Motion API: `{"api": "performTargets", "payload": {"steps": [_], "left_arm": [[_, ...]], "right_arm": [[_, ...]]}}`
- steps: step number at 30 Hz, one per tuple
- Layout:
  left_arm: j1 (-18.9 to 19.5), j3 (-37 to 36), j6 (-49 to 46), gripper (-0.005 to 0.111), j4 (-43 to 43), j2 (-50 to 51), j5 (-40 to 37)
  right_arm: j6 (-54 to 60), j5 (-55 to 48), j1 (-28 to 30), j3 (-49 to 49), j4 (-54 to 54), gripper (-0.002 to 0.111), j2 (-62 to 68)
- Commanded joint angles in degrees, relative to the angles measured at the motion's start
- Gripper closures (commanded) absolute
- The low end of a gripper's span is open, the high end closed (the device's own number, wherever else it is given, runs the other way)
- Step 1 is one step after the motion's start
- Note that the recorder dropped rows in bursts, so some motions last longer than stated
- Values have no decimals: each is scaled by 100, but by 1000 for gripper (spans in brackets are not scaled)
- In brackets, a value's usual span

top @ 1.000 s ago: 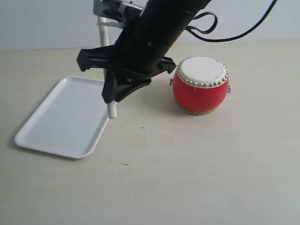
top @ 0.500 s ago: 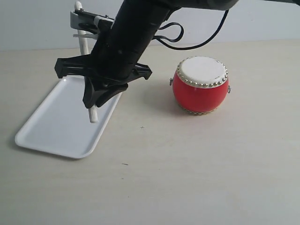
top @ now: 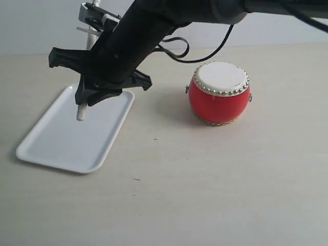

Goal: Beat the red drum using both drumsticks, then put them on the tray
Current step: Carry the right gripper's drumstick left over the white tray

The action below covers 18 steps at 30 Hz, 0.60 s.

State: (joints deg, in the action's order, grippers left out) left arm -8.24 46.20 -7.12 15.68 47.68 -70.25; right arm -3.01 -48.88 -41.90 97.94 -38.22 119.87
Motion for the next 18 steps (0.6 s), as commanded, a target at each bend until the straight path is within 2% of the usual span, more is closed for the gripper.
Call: {"api": "performTargets", "payload": {"steps": [1, 8, 15, 18], "left_arm": [[26, -20, 98, 107, 105, -52, 29], [26, -20, 178, 107, -41, -296, 29], [26, -20, 189, 107, -362, -362, 29], [26, -20, 166, 107, -435, -247, 29]], "right_arm": [[45, 57, -11, 44, -1226, 108, 409], [769, 36, -11, 44, -3310, 108, 953], [1044, -264, -11, 44, -3374, 108, 1115], [1035, -325, -11, 44, -2725, 108, 907]]}}
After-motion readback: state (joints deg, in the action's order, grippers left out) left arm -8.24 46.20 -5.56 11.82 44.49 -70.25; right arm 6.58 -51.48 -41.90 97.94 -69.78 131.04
